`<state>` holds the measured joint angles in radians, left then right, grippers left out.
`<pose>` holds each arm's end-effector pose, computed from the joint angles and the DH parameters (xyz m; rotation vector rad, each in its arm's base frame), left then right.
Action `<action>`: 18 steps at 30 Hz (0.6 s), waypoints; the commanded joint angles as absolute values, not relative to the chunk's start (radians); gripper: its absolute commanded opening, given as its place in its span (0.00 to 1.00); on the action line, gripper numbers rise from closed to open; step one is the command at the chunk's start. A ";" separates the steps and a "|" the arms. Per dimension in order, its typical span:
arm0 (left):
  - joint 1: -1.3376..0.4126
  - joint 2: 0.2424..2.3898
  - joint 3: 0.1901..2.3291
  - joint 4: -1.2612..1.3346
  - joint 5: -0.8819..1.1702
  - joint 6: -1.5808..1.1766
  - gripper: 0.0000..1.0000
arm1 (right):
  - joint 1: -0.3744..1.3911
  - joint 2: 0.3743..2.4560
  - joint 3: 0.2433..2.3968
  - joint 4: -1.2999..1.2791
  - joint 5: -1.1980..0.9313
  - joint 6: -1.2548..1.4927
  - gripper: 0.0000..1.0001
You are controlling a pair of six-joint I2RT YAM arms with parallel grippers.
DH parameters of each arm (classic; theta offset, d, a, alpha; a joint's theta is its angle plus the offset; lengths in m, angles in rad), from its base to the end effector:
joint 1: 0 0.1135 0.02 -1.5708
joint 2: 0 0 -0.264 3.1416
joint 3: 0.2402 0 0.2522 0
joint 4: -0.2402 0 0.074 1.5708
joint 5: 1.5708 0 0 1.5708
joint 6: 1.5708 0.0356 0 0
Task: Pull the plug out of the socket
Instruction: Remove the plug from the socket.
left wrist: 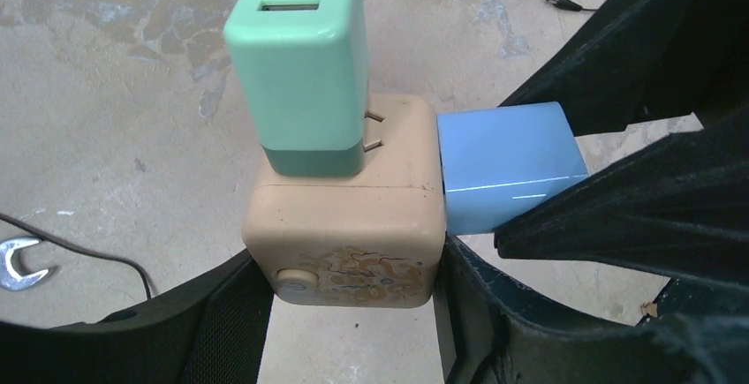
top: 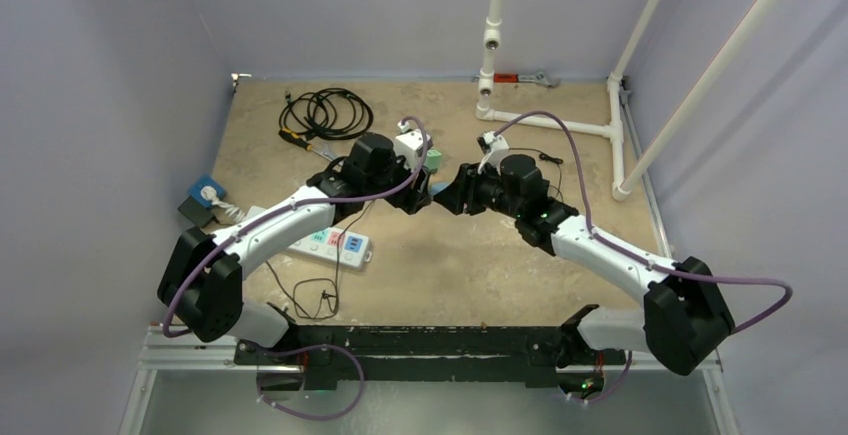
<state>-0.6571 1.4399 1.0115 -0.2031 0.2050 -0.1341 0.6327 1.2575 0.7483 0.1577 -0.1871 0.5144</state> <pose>0.2498 -0.2019 0.2638 0.6998 2.1573 -0.6579 0.2252 0.1733 0.2601 -0.2528 2.0185 0.9292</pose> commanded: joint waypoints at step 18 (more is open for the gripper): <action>-0.695 1.463 1.051 -0.214 0.358 -0.071 0.00 | 0.578 1.233 0.752 0.301 -0.330 0.557 0.00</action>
<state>-0.6571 1.4551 1.0237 -0.2207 0.2733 -0.0864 0.5735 1.2499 0.7109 0.1761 -0.3496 0.4877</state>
